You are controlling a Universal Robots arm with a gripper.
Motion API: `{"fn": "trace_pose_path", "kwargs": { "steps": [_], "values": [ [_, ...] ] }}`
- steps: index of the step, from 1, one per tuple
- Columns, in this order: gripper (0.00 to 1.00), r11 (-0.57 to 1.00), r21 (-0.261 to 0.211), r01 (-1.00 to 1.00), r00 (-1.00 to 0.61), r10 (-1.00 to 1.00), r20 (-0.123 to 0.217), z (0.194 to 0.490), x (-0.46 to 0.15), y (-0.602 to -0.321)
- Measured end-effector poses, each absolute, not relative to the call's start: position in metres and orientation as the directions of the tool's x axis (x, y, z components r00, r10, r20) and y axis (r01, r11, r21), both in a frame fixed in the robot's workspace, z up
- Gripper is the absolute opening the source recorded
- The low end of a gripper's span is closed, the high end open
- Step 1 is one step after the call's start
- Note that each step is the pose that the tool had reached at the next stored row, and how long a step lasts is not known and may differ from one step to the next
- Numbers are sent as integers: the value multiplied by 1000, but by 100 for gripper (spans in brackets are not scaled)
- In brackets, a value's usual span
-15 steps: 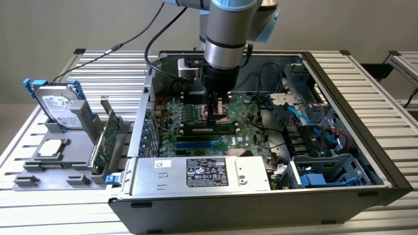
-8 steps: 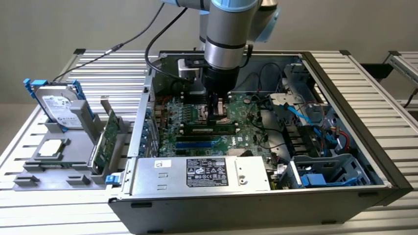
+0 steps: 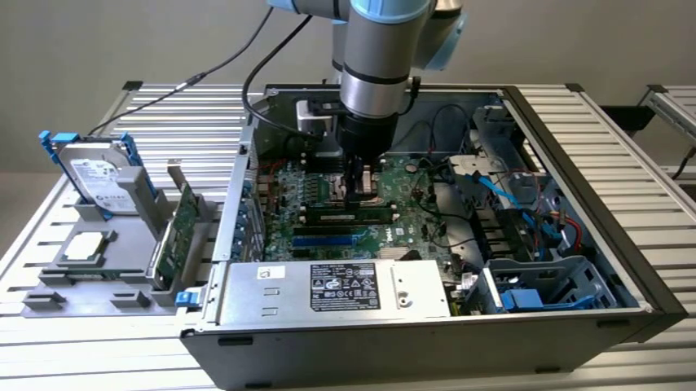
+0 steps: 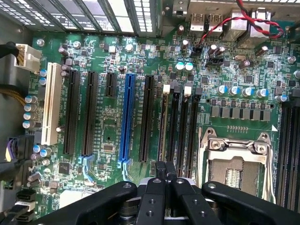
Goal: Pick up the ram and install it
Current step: 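Press down the ram until it locks into place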
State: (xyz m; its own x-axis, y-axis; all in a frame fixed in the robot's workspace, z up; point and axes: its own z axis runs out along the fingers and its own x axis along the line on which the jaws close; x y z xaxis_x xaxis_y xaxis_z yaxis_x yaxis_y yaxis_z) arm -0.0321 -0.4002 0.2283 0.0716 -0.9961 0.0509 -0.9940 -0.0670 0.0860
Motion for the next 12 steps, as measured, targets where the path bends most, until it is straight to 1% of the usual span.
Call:
{"fn": "trace_pose_path", "kwargs": {
  "steps": [9,12],
  "values": [
    [11,-67,86,-994,72,-996,52,224,-32,-400],
    [11,-67,85,-994,71,-996,49,228,-32,-400]
  ]
}}
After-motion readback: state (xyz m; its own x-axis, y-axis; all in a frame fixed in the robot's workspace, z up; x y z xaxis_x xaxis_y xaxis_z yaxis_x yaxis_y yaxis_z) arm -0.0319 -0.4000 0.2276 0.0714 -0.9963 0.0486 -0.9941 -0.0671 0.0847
